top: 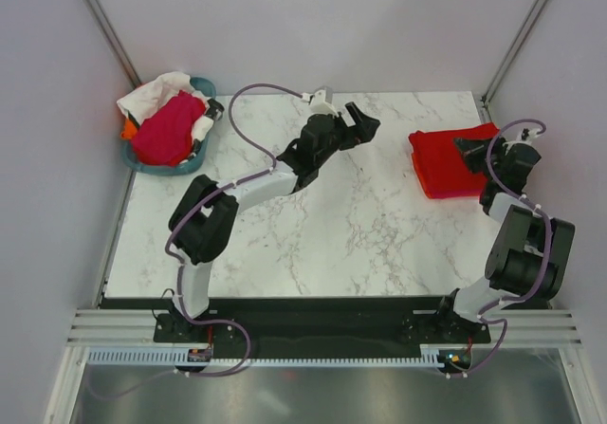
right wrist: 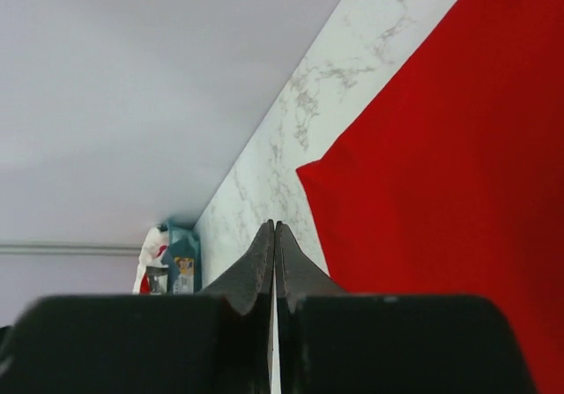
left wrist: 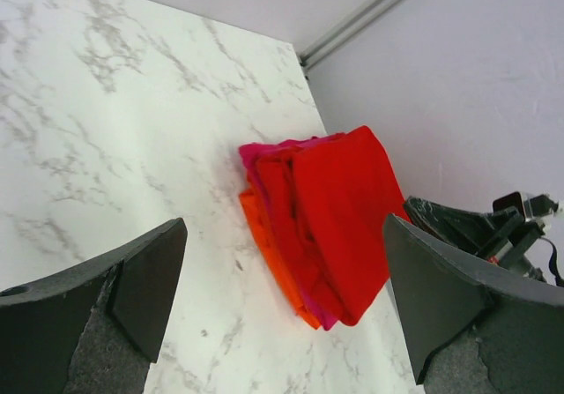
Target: Fold and stack the t-shirts
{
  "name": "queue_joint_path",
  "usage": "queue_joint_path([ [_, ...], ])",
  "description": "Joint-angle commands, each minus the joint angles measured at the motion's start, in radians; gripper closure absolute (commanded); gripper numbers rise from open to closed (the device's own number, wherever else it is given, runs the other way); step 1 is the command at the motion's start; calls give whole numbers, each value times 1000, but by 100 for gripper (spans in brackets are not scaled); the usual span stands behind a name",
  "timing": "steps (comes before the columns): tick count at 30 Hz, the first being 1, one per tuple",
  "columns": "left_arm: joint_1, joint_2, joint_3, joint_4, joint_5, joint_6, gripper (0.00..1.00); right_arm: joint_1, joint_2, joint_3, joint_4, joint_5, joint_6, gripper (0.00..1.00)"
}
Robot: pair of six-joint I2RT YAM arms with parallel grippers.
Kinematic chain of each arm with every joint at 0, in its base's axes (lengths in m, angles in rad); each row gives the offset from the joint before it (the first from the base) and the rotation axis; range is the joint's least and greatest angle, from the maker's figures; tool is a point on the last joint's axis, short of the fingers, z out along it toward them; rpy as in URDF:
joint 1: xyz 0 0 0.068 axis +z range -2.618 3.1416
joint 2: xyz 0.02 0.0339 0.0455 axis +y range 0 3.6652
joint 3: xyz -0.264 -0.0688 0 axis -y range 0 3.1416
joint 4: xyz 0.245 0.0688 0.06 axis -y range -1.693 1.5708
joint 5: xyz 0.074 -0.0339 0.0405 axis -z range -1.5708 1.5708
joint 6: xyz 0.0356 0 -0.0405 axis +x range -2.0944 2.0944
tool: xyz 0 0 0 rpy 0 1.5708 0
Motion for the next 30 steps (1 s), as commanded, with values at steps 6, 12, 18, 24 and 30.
queue_joint_path([
  [6,76,-175,-131,35,103,34,0,42,42,-157,487,-83,164,100],
  [12,99,-226,-188,12,136,26,0,69,153,-249,637,-66,204,100],
  [18,105,-257,-225,-14,128,31,0,69,318,-337,739,-17,213,100],
  [24,105,-251,-225,-15,136,24,0,69,378,-320,855,-22,256,100],
  [30,105,-264,-216,-29,131,38,0,72,199,-269,653,-6,221,100],
])
